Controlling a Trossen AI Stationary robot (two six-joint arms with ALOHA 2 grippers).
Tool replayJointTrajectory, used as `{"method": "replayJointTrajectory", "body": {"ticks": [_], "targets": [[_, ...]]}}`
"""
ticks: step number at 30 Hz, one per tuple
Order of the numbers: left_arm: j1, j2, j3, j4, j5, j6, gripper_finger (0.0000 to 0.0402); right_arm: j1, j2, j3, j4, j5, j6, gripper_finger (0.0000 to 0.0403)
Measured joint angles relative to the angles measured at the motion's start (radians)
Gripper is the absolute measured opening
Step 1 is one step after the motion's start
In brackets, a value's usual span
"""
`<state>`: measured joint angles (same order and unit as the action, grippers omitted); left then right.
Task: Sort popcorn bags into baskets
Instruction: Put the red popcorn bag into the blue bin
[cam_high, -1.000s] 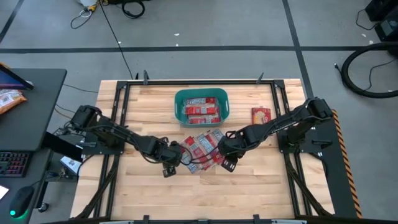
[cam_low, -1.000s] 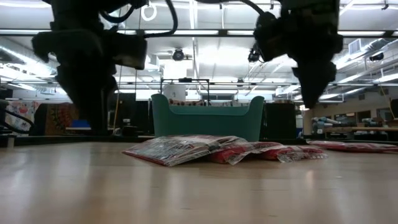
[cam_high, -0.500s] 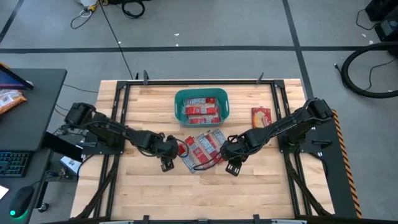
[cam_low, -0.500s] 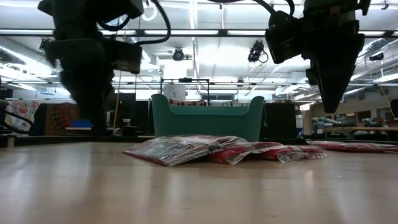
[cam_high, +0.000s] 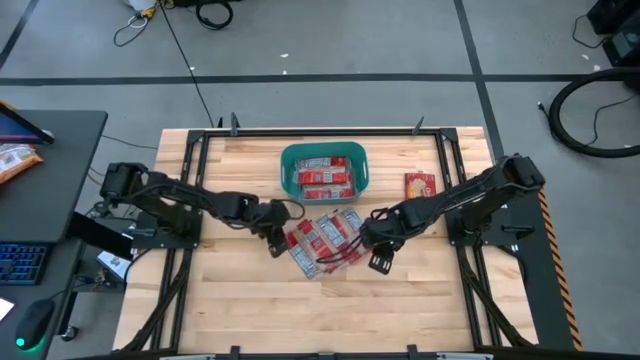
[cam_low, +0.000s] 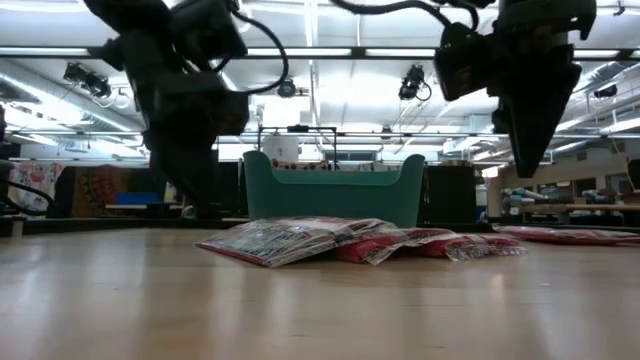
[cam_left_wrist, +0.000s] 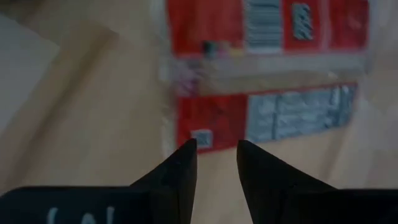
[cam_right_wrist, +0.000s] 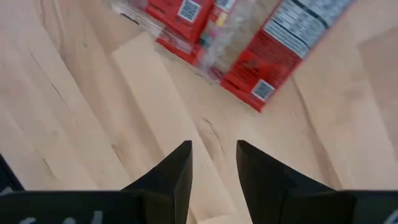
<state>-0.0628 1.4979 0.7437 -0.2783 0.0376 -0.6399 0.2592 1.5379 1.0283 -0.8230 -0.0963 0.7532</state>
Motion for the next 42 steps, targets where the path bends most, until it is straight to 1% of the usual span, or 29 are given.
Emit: {"method": "replayJointTrajectory", "body": {"ticks": [7,14,16,18,23,27,33,38,40,42], "targets": [[0.078,0.014,-0.002,0.086,-0.019,0.046,0.0119,0.0,-0.145,-0.072,0.049,0.003,0.056,0.0129],[0.163,0.013,-0.001,0.167,0.04,0.083,0.0119,0.012,-0.251,-0.076,0.07,0.053,0.109,0.0126],[0.172,0.013,-0.001,0.17,0.046,0.083,0.0125,0.017,-0.275,-0.076,0.08,0.073,0.119,0.0126],[0.174,0.013,-0.001,0.171,0.046,0.077,0.014,0.024,-0.291,-0.076,0.095,0.094,0.125,0.0126],[0.145,0.013,-0.001,0.171,0.058,0.05,0.0187,0.035,-0.309,-0.076,0.097,0.142,0.142,0.0126],[0.109,0.03,-0.001,0.176,0.045,0.018,0.0206,0.039,-0.308,-0.076,0.107,0.151,0.136,0.0126],[0.011,0.037,0.0,0.208,0.039,-0.049,0.0202,0.039,-0.305,-0.076,0.12,0.163,0.136,0.0126],[-0.101,0.042,0.01,0.221,-0.087,-0.085,0.0189,0.039,-0.304,-0.076,0.155,0.182,0.135,0.0126],[-0.109,0.042,0.011,0.221,-0.08,-0.137,0.0184,0.039,-0.304,-0.076,0.178,0.182,0.137,0.0126],[-0.102,0.049,0.015,0.219,-0.057,-0.157,0.0177,0.039,-0.304,-0.076,0.198,0.182,0.138,0.0126]]}}
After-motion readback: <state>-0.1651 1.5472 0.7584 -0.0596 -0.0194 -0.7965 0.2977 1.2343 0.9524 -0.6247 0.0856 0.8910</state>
